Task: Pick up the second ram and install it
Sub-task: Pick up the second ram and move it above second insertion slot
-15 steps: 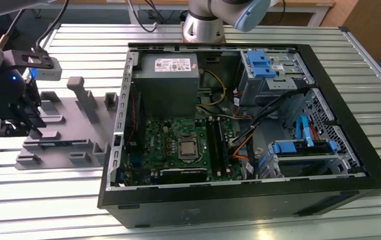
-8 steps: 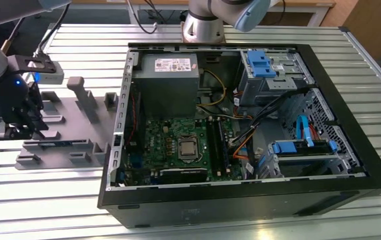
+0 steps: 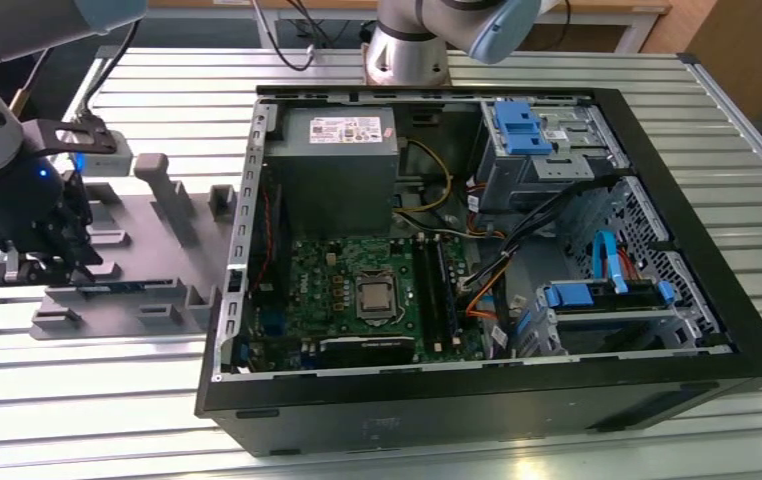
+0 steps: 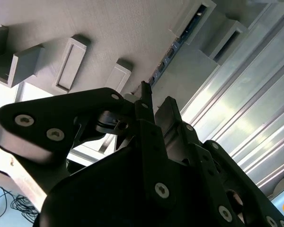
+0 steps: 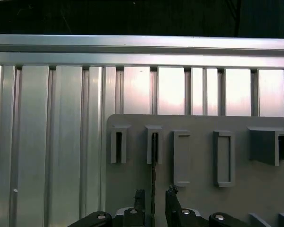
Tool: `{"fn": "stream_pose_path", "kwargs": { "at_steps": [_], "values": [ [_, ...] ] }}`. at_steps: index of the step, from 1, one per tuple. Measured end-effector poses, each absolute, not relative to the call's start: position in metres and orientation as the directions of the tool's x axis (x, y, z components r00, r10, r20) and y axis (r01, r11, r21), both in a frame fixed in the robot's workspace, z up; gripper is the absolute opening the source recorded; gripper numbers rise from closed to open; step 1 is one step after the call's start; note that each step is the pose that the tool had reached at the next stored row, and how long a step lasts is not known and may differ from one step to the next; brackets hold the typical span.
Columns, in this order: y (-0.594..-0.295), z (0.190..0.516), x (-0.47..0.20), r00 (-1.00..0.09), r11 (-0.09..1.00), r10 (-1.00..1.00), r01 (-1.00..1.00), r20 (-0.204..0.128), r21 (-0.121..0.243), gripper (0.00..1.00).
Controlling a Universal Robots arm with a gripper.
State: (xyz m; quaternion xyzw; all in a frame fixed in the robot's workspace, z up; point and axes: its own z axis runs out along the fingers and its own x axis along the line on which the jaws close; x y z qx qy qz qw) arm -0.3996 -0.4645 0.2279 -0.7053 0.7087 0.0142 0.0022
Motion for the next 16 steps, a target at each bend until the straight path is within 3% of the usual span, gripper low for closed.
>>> {"fn": "stream_pose_path", "kwargs": {
  "at_steps": [16],
  "values": [
    [-0.465, 0.216, -0.4, -0.005, 0.005, -1.0, -1.0, -0.023, 0.017, 0.31]
  ]
}}
